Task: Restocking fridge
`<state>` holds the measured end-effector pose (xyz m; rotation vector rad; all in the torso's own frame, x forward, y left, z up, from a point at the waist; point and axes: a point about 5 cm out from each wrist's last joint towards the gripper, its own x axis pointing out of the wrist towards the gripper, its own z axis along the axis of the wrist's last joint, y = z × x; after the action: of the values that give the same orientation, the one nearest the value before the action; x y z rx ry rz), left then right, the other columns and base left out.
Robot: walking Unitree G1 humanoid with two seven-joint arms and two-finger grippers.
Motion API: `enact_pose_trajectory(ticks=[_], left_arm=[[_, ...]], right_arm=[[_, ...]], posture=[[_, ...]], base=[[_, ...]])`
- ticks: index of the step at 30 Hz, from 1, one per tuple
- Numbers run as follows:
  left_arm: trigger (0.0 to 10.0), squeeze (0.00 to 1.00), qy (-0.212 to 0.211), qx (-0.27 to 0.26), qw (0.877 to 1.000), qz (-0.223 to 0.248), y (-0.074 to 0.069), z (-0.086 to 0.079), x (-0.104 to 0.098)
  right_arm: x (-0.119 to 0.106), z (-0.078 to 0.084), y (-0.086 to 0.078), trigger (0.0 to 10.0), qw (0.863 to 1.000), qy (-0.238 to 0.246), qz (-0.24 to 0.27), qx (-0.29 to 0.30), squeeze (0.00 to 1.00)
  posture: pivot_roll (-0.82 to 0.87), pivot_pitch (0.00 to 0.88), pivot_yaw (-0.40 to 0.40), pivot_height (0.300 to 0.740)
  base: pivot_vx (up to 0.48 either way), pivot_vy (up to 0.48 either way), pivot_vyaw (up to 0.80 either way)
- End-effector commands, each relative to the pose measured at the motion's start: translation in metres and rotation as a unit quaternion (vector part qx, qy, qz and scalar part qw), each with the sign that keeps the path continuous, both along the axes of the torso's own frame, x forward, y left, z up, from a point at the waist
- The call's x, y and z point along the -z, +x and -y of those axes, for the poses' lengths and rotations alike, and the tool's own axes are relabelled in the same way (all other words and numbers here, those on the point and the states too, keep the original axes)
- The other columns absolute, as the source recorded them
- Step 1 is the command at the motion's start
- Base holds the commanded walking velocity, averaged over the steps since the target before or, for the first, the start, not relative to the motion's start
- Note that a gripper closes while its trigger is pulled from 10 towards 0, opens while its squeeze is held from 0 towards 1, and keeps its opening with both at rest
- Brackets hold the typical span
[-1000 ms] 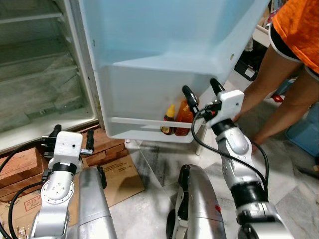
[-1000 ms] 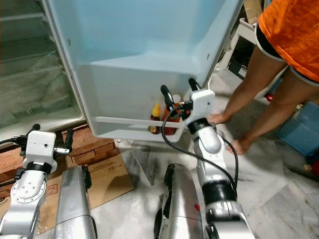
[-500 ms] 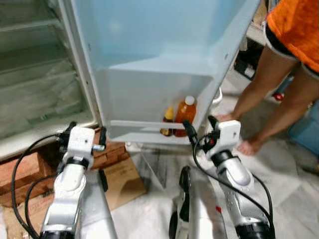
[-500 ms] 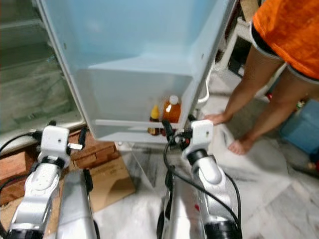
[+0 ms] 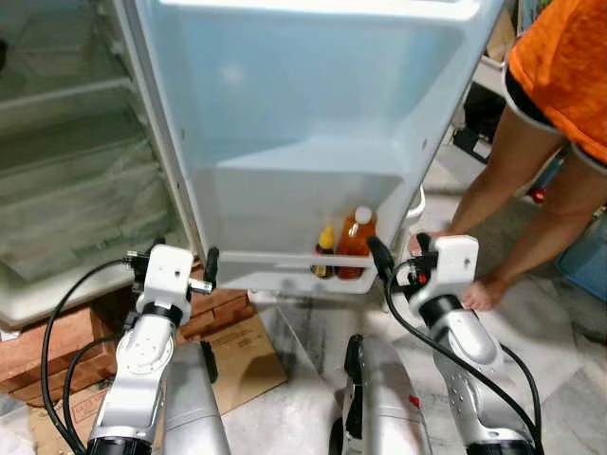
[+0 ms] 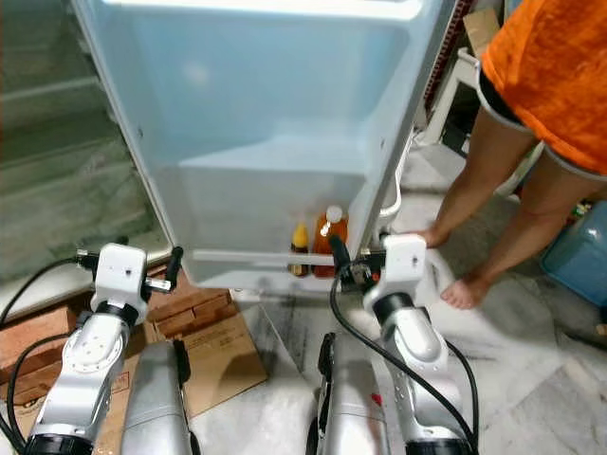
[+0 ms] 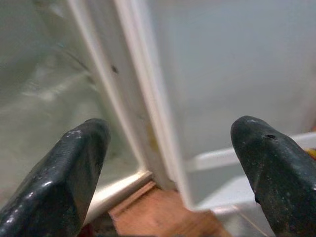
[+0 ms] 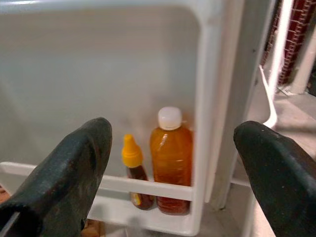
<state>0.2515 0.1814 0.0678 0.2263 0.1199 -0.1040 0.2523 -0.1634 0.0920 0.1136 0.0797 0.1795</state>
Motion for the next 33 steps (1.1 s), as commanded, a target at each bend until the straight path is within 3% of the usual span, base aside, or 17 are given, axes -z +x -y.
enact_pose_trajectory(ticks=[1, 11, 17, 21, 33], left_arm=[[10.0, 0.00, -0.012, 0.021, 1.000, -0.003, -0.001, 0.004, -0.002], [10.0, 0.00, 0.028, 0.036, 0.999, 0.007, 0.001, 0.008, -0.005], [10.0, 0.00, 0.031, 0.038, 0.999, 0.008, -0.001, 0.006, -0.006], [10.0, 0.00, 0.034, 0.035, 0.999, 0.004, -0.001, 0.005, -0.004], [10.0, 0.00, 0.033, 0.041, 0.999, -0.001, 0.000, 0.007, -0.003]], right_arm=[[-0.008, 0.005, 0.000, 10.0, 1.000, 0.001, 0.012, 0.013, 0.00], [-0.002, 0.009, -0.003, 10.0, 0.999, 0.008, -0.029, 0.031, 0.00], [0.017, 0.017, -0.022, 10.0, 0.991, 0.016, -0.130, 0.039, 0.00], [0.026, 0.021, -0.036, 10.0, 0.984, 0.003, -0.177, 0.022, 0.00], [0.026, 0.018, -0.036, 10.0, 0.979, 0.007, -0.205, 0.009, 0.00]], posture=[[0.09, 0.000, -0.062, 0.600], [0.08, 0.000, -0.050, 0.654], [0.09, 0.000, -0.051, 0.690], [0.08, 0.000, -0.051, 0.698], [0.08, 0.000, -0.050, 0.698]], base=[[0.000, 0.000, 0.00], [0.000, 0.000, 0.00], [0.000, 0.000, 0.00], [-0.342, 0.000, -0.38], [-0.459, 0.000, -0.30]])
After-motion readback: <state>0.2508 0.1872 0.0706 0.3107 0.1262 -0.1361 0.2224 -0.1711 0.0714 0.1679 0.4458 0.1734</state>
